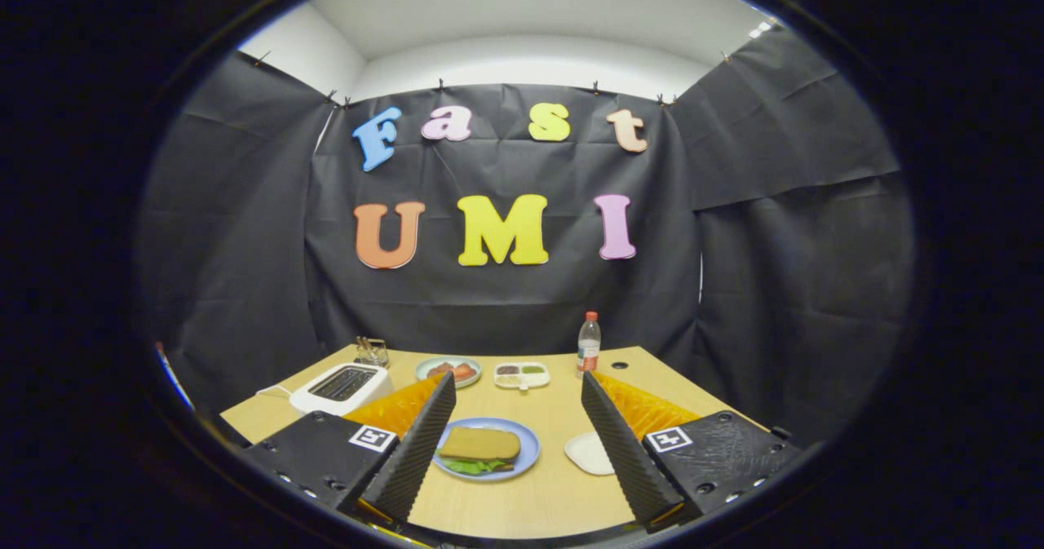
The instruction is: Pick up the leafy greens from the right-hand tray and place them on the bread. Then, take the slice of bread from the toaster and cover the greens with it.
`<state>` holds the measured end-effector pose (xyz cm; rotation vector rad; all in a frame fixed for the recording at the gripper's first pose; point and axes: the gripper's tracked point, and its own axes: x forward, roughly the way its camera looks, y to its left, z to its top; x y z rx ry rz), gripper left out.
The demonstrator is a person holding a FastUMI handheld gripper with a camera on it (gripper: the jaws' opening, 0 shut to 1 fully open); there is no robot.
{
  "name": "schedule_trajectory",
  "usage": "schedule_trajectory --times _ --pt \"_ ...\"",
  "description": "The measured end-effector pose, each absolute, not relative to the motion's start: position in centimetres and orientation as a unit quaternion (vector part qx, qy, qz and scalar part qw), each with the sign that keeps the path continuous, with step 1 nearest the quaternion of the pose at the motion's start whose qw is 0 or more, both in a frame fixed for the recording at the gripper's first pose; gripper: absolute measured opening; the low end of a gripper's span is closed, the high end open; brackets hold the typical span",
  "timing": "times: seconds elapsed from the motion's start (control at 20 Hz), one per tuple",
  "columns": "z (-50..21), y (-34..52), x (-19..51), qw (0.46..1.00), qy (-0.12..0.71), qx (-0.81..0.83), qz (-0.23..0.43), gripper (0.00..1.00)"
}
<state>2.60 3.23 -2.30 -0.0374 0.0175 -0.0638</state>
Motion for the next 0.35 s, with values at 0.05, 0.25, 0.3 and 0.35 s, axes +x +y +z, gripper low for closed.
schedule_trajectory --times 0.05,0.25,0.3,0.35 --pt "-2.4 3.2 2.7 0.999 0.011 -0.019 -0.032 0.95" --pt "-2.1 3.6 2.6 0.999 0.006 -0.025 -0.024 0.95" --pt "-2.0 3.8 2.6 0.999 0.004 -0.025 -0.019 0.95" --pt "-1.7 4.3 2.6 1.0 0.003 -0.022 -0.01 0.95"
